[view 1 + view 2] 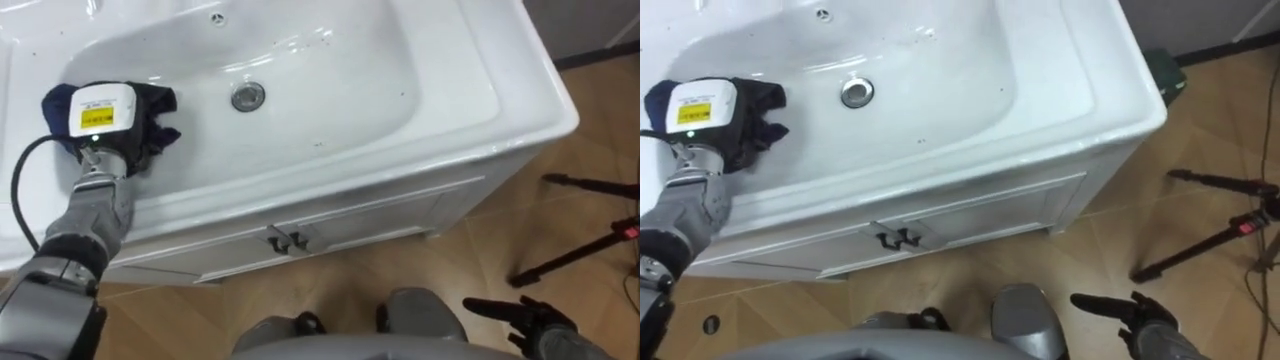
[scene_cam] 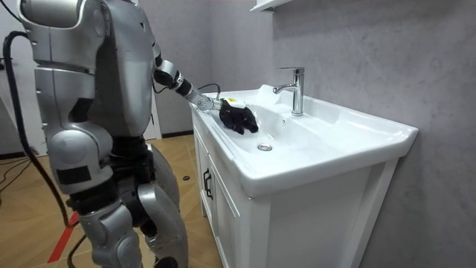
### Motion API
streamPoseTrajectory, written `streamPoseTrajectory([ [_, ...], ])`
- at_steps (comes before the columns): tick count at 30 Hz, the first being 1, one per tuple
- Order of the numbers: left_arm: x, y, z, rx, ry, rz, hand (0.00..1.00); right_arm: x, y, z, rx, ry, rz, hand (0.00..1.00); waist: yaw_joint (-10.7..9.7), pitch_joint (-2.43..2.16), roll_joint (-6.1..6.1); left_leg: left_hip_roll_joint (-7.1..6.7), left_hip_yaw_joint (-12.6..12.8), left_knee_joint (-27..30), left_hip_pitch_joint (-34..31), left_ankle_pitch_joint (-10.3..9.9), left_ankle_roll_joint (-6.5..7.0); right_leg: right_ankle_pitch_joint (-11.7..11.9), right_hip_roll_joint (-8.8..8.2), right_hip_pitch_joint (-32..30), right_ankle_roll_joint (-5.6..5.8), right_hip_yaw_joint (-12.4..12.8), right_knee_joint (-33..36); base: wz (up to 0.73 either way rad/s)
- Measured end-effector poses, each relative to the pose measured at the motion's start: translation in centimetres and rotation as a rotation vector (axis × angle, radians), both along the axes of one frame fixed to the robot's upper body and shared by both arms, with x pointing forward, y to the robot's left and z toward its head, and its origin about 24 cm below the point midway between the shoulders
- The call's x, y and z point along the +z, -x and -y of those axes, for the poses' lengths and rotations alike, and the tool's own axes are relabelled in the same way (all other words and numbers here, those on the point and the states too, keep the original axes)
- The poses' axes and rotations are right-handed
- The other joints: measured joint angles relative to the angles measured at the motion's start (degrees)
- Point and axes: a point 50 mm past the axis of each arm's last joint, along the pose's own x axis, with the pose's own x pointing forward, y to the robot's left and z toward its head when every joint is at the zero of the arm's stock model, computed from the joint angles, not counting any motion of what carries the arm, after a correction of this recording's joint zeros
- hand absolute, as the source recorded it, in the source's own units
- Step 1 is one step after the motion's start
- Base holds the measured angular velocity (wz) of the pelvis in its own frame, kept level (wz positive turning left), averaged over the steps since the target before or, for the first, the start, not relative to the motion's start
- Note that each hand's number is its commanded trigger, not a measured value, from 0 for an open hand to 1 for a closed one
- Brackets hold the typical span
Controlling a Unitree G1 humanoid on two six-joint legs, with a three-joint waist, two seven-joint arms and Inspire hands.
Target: Wipe basin
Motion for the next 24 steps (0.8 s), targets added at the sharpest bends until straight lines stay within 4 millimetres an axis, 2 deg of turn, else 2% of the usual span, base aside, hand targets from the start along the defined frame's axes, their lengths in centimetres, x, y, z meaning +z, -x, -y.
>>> streamPoseTrajectory([
  [6,-0.2,0.2,1.5,0.06,0.174,0.081,1.0,-0.1,0.5,-0.1,0.011,0.007,-0.007,0.0,1.4,-0.19,0.05,-0.31,-2.2,-0.4,2.3,0.0,-0.02,0.1,0.24,4.9,0.1,-2.1,-3.8,0.18],
  [9,0.3,0.0,2.2,0.098,0.283,0.156,1.0,-0.1,0.5,-0.2,0.053,0.024,-0.014,0.0,1.6,-0.3,0.15,-0.96,-4.7,-1.4,2.7,0.0,-0.13,0.2,0.21,6.8,0.05,-4.3,-4.8,0.34],
  [10,1.0,-0.2,2.4,0.093,0.312,0.202,1.0,-0.2,0.8,-0.2,0.071,0.034,-0.023,0.0,1.6,-0.28,0.09,-1.19,-5.6,-1.9,3.0,0.2,-0.36,0.2,0.17,7.6,0.05,-5.1,-5.4,0.38],
  [14,3.5,-1.0,3.4,0.048,0.399,0.358,1.0,-0.3,2.3,0.0,0.111,0.058,-0.063,0.0,4.2,-0.24,-0.2,-2.1,-8.0,-4.1,6.1,0.4,-0.81,0.8,0.48,11.7,0.29,-6.6,-8.9,0.19],
  [17,4.9,-1.0,4.1,0.013,0.428,0.433,1.0,-0.4,2.6,-0.2,0.151,0.057,-0.078,0.0,5.6,-0.28,-0.31,-2.26,-8.1,-4.7,7.1,0.4,-0.82,0.9,0.42,12.7,0.5,-7.0,-9.4,0.04],
  [21,6.2,-0.8,4.8,-0.033,0.441,0.494,1.0,-0.5,2.6,-0.5,0.201,0.061,-0.094,0.0,6.2,-0.38,-0.47,-2.48,-8.2,-5.6,7.7,0.6,-1.05,1.2,0.47,13.7,0.83,-6.7,-10.6,0.03],
  [24,6.9,-0.7,5.1,-0.053,0.448,0.525,1.0,-0.6,3.6,-0.4,0.217,0.068,-0.131,0.0,6.4,-0.46,-0.5,-3.03,-8.3,-7.5,10.2,0.7,-1.2,1.9,0.55,16.2,1.24,-6.9,-13.0,0.0],
])
